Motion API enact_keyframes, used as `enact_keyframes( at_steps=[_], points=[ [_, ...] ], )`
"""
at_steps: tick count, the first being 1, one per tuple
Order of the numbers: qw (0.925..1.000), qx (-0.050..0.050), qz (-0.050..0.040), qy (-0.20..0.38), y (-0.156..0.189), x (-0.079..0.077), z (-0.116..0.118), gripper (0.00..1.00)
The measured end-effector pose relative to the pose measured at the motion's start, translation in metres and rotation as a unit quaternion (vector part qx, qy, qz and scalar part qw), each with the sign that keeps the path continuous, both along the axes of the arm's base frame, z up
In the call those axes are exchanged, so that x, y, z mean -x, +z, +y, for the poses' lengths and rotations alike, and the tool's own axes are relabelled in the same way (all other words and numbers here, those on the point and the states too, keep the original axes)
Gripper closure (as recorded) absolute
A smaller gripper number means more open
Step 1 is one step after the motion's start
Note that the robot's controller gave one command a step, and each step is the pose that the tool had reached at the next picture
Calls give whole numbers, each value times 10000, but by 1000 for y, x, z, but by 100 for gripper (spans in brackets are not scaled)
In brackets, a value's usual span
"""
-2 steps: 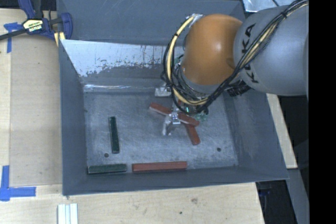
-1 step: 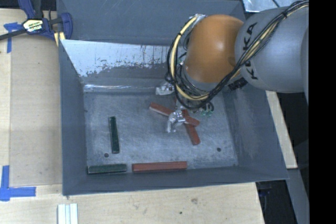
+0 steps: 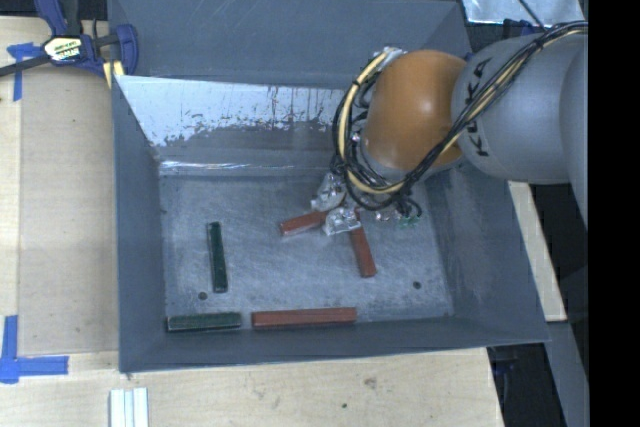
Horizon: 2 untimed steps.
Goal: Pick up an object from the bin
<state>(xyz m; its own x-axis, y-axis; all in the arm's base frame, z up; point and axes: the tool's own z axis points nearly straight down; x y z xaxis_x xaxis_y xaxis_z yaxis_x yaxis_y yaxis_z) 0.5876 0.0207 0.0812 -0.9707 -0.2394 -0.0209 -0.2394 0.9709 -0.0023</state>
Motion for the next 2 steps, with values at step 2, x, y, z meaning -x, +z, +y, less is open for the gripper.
enact_keyframes(
  at_steps=[2],
  points=[
    [10000,2,22,-1,1,1,0,100]
  ],
)
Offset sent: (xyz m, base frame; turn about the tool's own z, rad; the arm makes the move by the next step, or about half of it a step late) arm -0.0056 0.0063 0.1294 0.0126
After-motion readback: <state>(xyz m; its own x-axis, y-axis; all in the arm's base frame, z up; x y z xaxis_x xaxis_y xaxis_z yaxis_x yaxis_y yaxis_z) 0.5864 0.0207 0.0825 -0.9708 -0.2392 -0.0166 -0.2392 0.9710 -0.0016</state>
